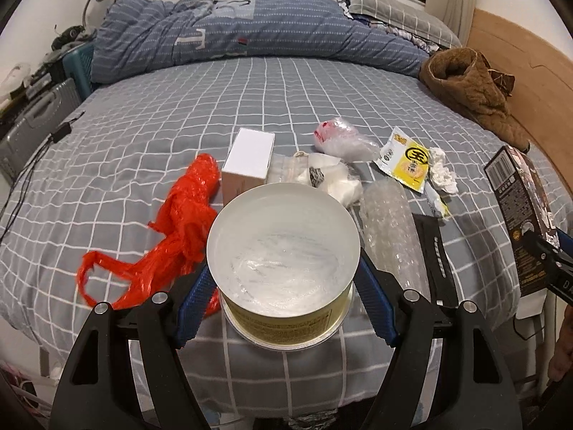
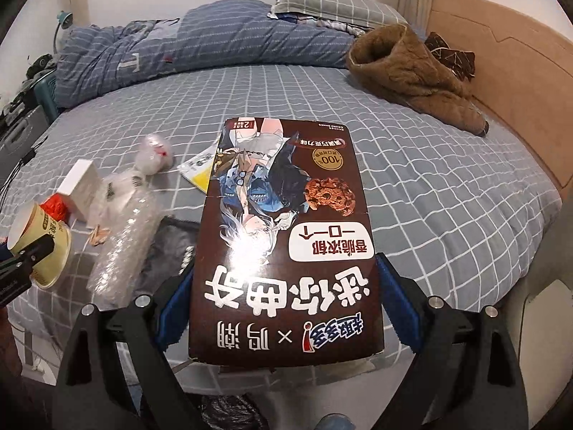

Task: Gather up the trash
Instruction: 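Carry the brown box and yellow cup toward the black trash bin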

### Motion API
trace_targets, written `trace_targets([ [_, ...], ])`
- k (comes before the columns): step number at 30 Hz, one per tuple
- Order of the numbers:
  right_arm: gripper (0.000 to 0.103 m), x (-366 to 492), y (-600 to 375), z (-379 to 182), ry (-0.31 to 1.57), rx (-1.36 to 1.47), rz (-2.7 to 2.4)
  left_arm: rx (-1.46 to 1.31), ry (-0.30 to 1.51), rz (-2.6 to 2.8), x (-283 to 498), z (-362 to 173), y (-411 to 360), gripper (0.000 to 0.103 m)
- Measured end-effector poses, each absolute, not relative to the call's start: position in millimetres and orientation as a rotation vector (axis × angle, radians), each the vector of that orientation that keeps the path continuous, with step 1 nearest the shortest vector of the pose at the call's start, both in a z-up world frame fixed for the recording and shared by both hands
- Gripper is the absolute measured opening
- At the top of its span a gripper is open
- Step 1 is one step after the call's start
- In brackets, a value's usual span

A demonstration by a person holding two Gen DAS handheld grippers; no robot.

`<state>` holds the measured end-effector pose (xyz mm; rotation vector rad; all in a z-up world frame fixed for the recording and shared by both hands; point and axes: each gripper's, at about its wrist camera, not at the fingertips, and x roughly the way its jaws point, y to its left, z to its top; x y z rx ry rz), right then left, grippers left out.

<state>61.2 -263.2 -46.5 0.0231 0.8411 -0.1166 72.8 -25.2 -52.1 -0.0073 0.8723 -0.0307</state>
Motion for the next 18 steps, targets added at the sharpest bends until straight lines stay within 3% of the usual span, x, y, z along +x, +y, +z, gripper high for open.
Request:
trace_targets([
  [18, 0.087, -10, -218, -33, 0.798, 0.013, -0.092, -0.051, 0.849, -0.039, -4, -43, -12, 0.073],
])
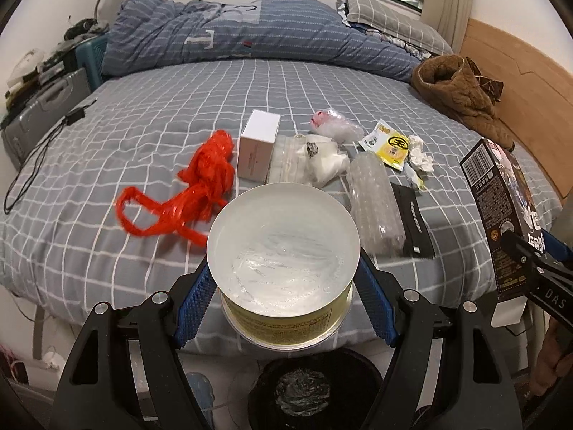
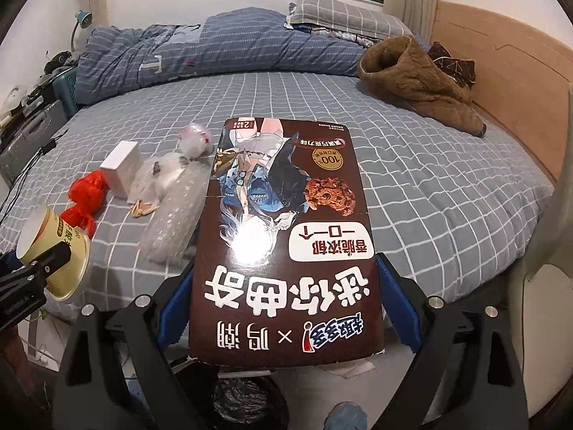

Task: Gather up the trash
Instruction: 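Carry the brown box and yellow cup toward the black trash bin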

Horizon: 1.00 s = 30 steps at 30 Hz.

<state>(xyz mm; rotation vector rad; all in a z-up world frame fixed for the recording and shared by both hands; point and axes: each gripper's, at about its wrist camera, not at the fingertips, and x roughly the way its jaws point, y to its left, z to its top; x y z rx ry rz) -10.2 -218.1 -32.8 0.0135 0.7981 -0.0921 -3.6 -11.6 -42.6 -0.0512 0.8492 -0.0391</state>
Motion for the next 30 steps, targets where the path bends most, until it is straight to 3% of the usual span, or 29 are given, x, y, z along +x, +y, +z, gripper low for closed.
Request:
trace_targets([
  [16, 0.087, -91, -191, -18, 0.793, -0.022, -0.051, -0.059, 0.817, -0.028, -74, -19, -5, 0.073],
  [30, 0.087, -138, -166, -30, 0.853, -0.045, -0.016, -0.032, 0.889, 0.001, -124, -40, 4, 0.073],
])
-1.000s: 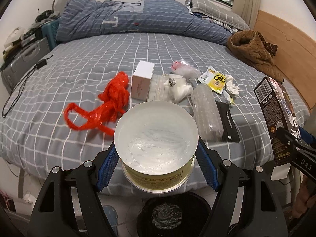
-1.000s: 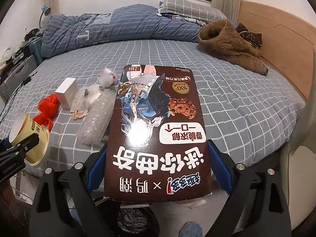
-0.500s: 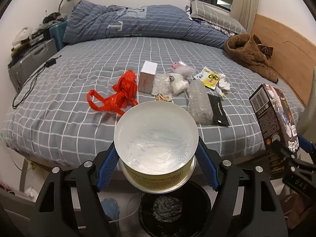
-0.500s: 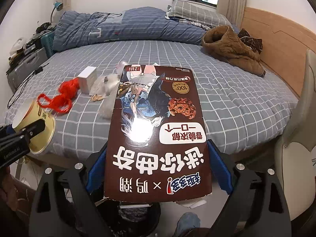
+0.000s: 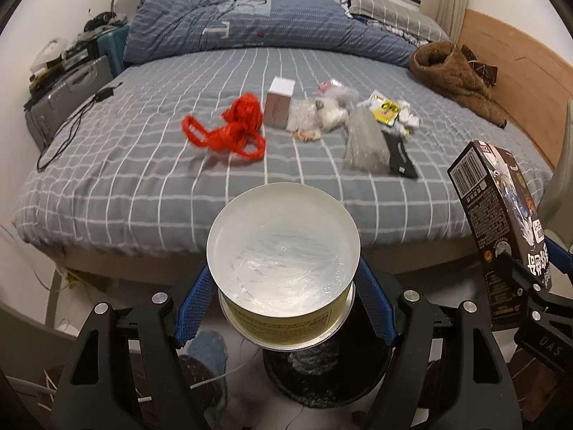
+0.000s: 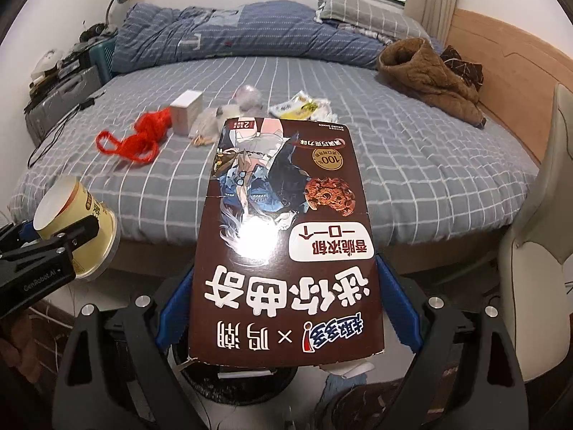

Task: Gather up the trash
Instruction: 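Carry the brown box and yellow cup toward the black trash bin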

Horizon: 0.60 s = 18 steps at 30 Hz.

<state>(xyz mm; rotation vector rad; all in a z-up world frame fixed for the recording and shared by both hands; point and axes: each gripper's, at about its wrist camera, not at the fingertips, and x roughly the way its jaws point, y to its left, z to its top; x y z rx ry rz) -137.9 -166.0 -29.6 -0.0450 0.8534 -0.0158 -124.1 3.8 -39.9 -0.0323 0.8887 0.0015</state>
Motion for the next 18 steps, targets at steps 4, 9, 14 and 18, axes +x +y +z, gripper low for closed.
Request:
trace_targets([
  [4, 0.087, -149, -158, -38, 0.872, -0.064, 0.0, -0.04, 0.907, 0.007, -134, -48, 13, 0.073],
  [9, 0.087, -164, -149, -47, 0.89, -0.086, 0.016, -0.046, 0.927, 0.014, -146, -57, 20, 0.073],
  [14, 0.087, -173, -146, -60, 0.918, -0.09, 0.02, -0.05, 0.951, 0.021, -155, -68, 22, 0.073],
  [18, 0.087, -177, -146, -67, 0.93, -0.083, 0.017, -0.053, 0.965, 0.012, -160, -74, 20, 0.073],
])
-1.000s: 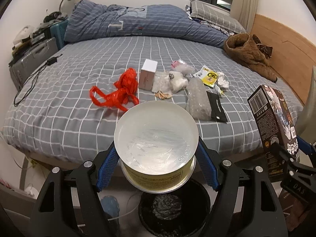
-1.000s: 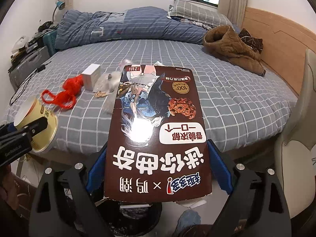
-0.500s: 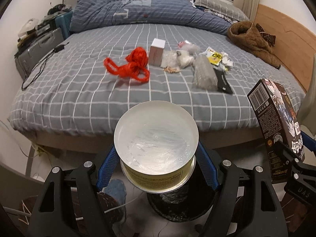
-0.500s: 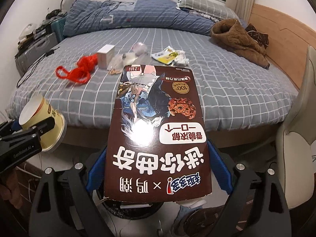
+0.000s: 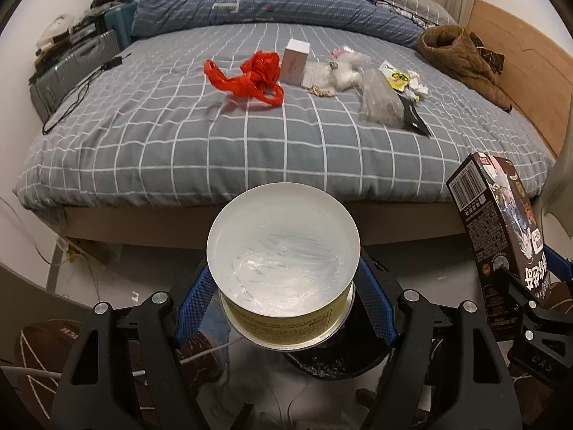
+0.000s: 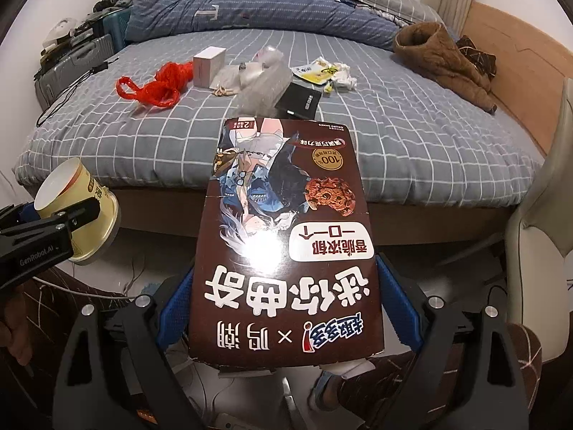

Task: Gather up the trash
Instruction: 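Carry the brown box and yellow cup toward the black trash bin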

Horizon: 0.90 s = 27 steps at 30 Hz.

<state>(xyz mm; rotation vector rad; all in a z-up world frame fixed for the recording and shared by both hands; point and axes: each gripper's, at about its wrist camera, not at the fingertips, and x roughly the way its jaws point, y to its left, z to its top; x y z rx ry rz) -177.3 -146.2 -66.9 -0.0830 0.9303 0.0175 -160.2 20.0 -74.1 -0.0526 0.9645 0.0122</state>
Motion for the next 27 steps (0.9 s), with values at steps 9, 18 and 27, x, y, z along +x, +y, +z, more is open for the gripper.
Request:
trace_targets([
  [9, 0.087, -175, -141, -94, 0.979, -0.086, 0.031, -0.046, 1.024, 0.005, -157, -110, 21, 0.073],
  [18, 0.087, -164, -132, -139, 1.065, -0.111, 0.062, -0.049, 1.074, 0.0, -143, -143, 21, 0.073],
  [27, 0.087, -147, -123, -181, 1.152, -0.122, 0.083, -0.06, 1.113, 0.013, -124, -166, 27, 0.073],
])
